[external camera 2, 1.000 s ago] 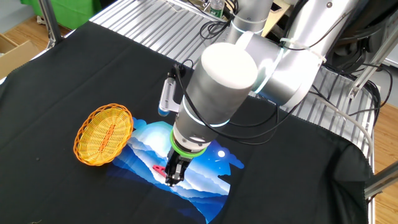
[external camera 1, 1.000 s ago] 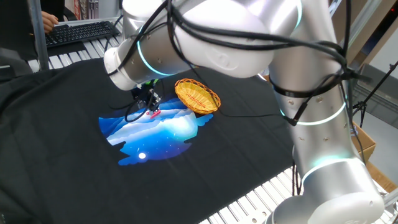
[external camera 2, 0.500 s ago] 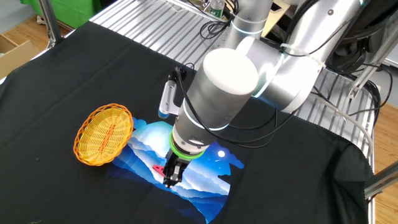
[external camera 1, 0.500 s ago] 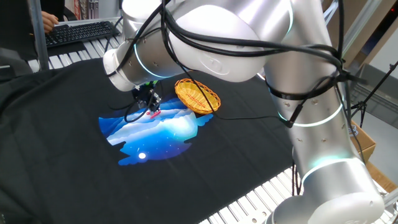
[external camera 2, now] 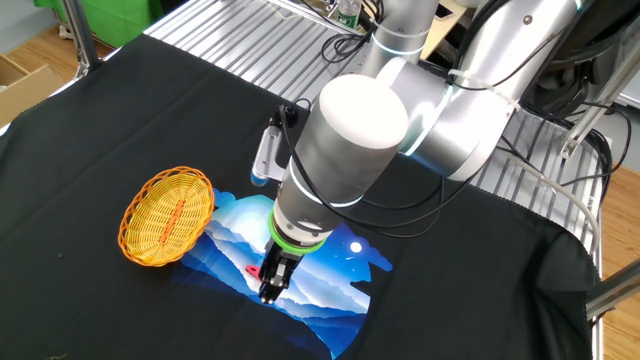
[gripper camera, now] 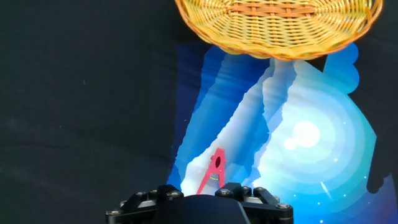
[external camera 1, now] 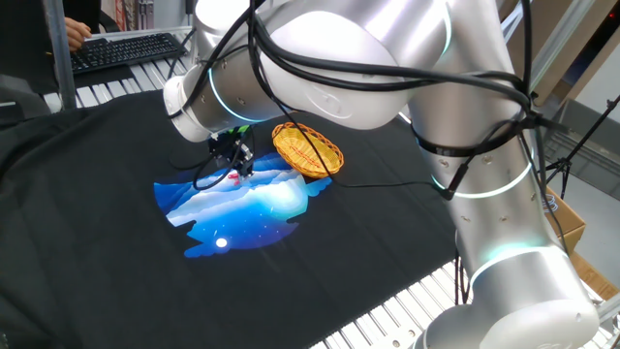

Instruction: Use a clamp

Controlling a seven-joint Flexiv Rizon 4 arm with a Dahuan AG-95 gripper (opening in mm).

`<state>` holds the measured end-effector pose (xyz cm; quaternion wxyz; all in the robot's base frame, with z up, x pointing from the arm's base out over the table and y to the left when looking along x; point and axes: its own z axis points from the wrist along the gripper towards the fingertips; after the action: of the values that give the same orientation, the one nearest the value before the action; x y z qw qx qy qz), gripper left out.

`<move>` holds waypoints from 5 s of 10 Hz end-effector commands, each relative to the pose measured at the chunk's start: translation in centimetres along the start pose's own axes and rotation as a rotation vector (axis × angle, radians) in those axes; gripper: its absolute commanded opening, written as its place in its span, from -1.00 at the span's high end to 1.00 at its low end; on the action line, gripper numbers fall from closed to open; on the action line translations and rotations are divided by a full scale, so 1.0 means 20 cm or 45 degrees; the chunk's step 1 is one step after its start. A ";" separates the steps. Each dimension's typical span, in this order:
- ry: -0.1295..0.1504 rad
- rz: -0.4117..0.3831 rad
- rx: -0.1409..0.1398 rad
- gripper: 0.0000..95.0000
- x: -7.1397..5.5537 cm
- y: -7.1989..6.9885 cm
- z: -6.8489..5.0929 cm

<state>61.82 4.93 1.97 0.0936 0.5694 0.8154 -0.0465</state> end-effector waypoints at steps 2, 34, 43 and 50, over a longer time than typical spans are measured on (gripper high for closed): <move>0.005 0.047 0.003 -0.20 0.00 -0.01 0.00; 0.111 -0.061 0.017 -0.20 0.01 -0.06 0.04; 0.079 -0.026 0.020 -0.60 0.01 -0.06 0.04; 0.084 0.004 0.024 -0.60 0.00 -0.06 0.02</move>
<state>60.78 4.34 1.80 0.0619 0.5720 0.8172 -0.0353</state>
